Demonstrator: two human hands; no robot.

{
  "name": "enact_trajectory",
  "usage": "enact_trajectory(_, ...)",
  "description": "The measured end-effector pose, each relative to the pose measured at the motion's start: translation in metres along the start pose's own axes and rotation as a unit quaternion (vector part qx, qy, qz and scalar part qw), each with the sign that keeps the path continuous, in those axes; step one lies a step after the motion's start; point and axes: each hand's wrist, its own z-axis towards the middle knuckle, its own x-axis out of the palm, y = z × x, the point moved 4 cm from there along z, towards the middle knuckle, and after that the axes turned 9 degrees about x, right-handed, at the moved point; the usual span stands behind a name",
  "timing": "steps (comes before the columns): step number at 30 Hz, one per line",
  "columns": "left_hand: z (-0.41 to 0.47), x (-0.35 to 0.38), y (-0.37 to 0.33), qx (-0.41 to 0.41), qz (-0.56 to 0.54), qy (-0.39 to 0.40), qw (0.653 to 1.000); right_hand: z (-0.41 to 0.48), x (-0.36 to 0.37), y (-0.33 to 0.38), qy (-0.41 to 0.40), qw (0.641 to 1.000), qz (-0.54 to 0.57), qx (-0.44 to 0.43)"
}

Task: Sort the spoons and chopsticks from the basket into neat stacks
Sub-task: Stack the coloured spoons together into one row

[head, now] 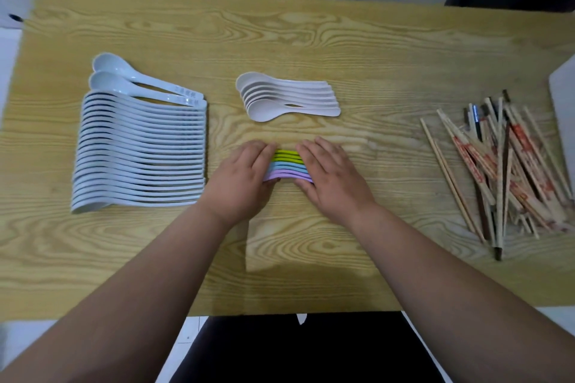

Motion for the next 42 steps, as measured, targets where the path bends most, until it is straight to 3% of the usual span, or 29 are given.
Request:
enact_trajectory(6, 0.003, 0.003, 0.001, -0.001, -0.002, 0.042, 0.999, 0.001, 0.001, -0.004, -0.003, 1.000, 0.002, -0.003)
enact_trajectory(16, 0.002, -0.006, 0.001, -0.026, -0.016, 0.004, 1.000, 0.004, -0.008, -0.005, 0.040, 0.999, -0.008, 0.005)
enact_trajectory(37, -0.001, -0.012, -0.003, -0.031, 0.010, 0.057, 0.998, 0.001, -0.018, -0.001, 0.118, 0.992, -0.014, 0.030)
enact_trajectory(42, 0.007, -0.023, -0.024, -0.007, 0.024, 0.023, 0.999, -0.010, -0.031, -0.005, 0.109, 0.993, -0.010, 0.049)
